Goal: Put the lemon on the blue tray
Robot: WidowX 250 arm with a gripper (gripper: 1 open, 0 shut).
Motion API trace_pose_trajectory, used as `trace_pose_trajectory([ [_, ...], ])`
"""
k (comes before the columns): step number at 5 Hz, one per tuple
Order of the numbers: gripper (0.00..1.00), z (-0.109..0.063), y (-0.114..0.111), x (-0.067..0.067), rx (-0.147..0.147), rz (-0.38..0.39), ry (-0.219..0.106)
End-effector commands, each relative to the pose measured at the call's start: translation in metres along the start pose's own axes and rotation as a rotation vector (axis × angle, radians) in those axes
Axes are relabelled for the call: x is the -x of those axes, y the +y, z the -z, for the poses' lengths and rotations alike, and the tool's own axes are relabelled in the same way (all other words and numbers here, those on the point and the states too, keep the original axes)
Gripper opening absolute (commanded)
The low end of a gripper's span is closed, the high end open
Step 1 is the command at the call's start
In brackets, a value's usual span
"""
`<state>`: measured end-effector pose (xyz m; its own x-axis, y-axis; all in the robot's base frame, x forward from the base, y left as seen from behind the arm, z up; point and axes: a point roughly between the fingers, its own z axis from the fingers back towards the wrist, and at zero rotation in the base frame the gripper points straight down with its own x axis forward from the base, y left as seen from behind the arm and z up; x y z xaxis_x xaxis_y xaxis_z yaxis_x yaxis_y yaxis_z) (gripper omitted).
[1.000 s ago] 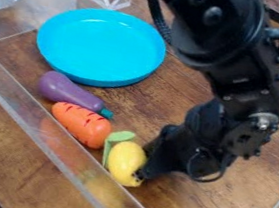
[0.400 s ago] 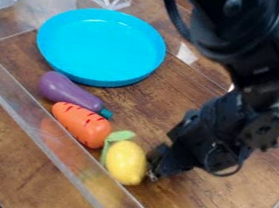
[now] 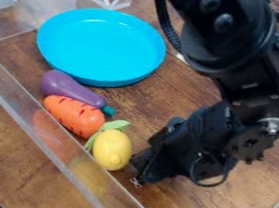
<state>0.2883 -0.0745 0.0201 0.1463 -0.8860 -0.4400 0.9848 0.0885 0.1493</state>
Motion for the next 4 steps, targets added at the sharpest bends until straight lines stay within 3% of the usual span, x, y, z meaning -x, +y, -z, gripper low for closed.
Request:
trace_pose_trajectory([
  [1, 1.0, -0.012, 0.004, -0.013, -0.027, 0.017, -0.021],
  [2, 1.0, -0.015, 0.004, -0.019, -0.022, 0.026, -0.021],
  [4, 1.0, -0.008, 0.007, -0.009, 0.005, 0.006, -0.023],
])
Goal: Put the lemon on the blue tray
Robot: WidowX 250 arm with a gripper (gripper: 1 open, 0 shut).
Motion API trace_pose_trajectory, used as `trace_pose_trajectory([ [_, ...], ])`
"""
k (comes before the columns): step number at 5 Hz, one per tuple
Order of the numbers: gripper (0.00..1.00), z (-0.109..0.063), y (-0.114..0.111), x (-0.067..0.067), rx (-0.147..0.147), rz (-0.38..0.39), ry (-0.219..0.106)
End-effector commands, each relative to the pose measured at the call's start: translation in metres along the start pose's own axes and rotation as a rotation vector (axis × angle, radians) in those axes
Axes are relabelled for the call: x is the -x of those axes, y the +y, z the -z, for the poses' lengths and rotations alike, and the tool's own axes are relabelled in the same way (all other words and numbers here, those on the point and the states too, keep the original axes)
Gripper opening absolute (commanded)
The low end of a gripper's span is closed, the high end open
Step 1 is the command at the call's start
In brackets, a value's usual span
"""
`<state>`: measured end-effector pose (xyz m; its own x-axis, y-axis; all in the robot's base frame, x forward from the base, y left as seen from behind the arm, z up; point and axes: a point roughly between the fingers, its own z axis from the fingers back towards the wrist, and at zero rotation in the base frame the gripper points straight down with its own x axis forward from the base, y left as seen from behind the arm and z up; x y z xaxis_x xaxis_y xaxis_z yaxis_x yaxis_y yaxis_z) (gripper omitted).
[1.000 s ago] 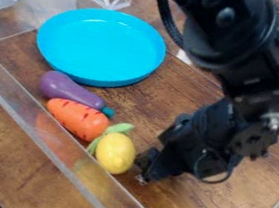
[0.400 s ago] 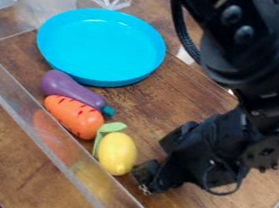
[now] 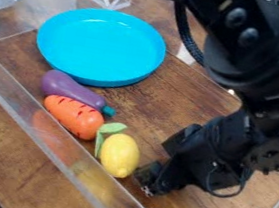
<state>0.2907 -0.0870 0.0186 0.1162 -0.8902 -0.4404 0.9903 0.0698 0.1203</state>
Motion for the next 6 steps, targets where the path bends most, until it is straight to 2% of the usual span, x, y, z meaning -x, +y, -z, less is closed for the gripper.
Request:
trace_pose_trajectory([
  [1, 1.0, -0.001, 0.003, 0.011, 0.02, -0.077, -0.015],
  [4, 1.0, 0.0, -0.013, 0.025, 0.114, -0.23, 0.014],
  [6, 1.0, 0.002, -0.02, 0.028, 0.184, -0.336, 0.044],
])
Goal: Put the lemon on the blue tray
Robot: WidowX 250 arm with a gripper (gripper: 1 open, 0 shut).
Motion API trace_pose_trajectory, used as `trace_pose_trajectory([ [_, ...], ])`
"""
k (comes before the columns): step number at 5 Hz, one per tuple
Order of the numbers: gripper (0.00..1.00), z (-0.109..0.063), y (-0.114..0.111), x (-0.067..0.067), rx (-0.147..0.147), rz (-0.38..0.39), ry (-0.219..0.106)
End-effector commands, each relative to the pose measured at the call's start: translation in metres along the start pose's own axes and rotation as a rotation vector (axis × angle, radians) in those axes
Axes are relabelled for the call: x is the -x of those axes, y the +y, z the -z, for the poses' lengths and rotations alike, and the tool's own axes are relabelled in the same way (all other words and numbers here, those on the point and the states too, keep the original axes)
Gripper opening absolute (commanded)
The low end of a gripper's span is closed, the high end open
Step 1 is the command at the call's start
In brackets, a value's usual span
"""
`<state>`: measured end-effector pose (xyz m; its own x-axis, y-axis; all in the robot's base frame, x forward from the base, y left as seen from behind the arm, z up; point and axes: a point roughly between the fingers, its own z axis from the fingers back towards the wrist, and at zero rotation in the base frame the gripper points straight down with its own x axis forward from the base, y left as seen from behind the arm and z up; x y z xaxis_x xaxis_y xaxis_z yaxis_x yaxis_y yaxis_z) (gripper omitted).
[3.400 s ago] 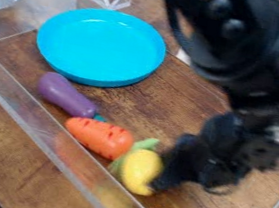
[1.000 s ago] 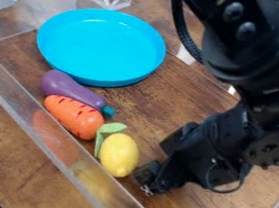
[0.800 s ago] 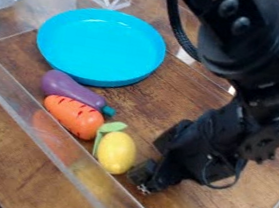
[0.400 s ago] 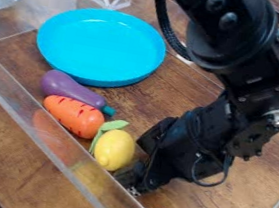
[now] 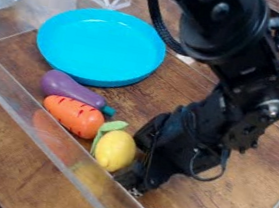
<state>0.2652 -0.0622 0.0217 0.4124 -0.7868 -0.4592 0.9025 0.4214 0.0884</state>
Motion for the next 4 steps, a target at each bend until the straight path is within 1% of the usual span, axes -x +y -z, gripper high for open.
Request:
trace_pose_trajectory([
  [1, 0.0, -0.002, 0.003, 0.001, 0.035, -0.088, -0.005],
  [2, 0.0, 0.002, 0.005, 0.007, 0.0, -0.007, -0.005],
  [3, 0.0, 0.004, 0.007, 0.018, -0.036, 0.072, -0.008],
  [4, 1.0, 0.008, 0.01, 0.029, -0.072, 0.148, -0.009],
])
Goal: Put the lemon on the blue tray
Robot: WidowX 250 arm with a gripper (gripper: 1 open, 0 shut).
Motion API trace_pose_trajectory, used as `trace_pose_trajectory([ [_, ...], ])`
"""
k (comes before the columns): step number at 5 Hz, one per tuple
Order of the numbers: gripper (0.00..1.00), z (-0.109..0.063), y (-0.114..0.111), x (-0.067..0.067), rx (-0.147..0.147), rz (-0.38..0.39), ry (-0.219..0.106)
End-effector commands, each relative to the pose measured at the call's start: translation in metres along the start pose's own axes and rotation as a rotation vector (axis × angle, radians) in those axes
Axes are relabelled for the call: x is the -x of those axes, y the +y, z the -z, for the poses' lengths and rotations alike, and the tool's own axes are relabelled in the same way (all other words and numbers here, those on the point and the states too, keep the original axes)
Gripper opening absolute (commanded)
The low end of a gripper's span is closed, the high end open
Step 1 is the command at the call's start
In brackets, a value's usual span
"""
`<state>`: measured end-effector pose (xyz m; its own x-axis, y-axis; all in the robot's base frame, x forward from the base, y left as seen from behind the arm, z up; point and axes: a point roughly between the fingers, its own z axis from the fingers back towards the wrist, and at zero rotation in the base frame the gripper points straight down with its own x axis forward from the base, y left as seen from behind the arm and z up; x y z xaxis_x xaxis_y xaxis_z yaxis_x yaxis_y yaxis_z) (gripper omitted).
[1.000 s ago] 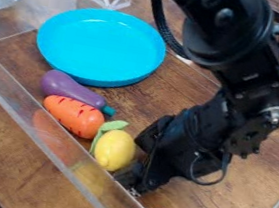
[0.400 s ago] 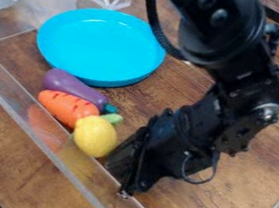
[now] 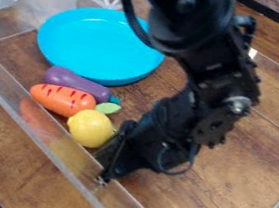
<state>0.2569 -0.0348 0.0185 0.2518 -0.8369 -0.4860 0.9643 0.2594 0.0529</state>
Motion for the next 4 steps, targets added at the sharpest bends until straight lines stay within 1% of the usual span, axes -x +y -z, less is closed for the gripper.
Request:
trace_pose_trajectory([
  [1, 1.0, -0.006, 0.011, 0.009, 0.007, -0.086, -0.017],
  [2, 1.0, -0.007, 0.017, 0.004, 0.028, -0.145, -0.016],
  [3, 0.0, -0.01, 0.013, 0.027, 0.037, -0.172, -0.002],
  [4, 0.0, -0.007, 0.015, 0.025, 0.054, -0.212, 0.015],
])
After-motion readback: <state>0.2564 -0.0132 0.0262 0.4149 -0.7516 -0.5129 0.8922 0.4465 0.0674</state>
